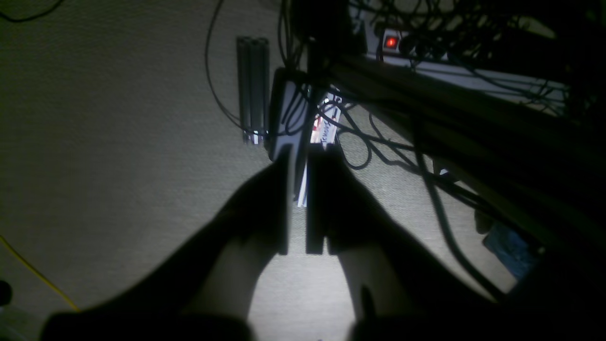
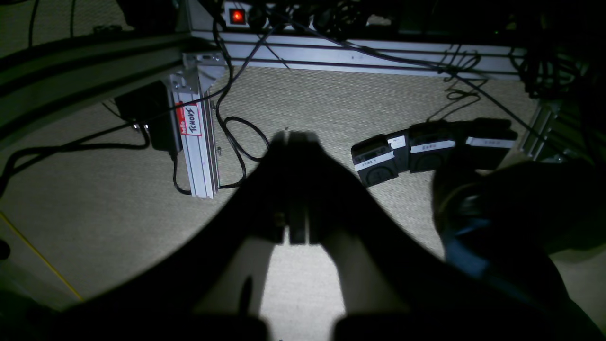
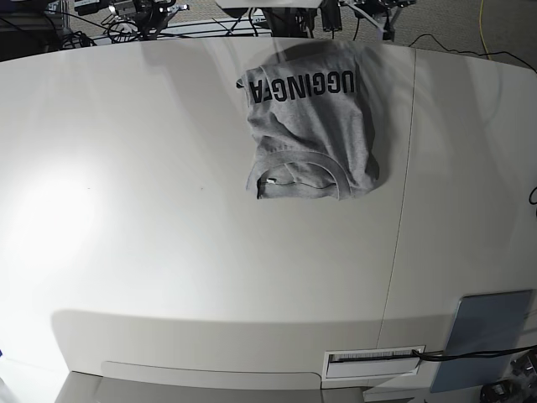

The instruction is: Fold the T-shirt properly

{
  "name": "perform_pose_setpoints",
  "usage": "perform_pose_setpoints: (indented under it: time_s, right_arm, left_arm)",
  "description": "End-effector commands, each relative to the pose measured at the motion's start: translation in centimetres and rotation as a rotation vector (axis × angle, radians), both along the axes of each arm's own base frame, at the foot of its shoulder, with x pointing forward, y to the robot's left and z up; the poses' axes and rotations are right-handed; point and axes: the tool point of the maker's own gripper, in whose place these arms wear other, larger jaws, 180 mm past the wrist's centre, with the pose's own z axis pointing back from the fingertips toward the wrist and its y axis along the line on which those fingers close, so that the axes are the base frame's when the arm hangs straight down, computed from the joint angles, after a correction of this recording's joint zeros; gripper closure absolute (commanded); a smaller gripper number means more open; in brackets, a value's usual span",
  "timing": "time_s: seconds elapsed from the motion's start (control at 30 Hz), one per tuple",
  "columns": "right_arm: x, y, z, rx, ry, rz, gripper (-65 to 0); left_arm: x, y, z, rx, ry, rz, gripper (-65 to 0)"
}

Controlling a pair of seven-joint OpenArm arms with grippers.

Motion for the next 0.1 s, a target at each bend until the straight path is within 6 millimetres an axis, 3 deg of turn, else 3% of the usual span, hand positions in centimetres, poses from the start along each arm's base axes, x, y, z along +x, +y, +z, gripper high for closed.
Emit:
perform_pose_setpoints:
  time_s: [0.0, 0.07]
  right_arm:
    - [0.06, -0.84, 0.19, -0.014, -0.008, -0.001, 0.0]
    - [0.06, -0.84, 0.19, -0.014, -0.008, -0.001, 0.0]
  left_arm:
    - [-0.34, -0.12, 0.03, -0.004, 0.002, 0.002, -6.5]
    - [-0.28, -0.88, 0.02, -0.015, 0.000, 0.004, -6.5]
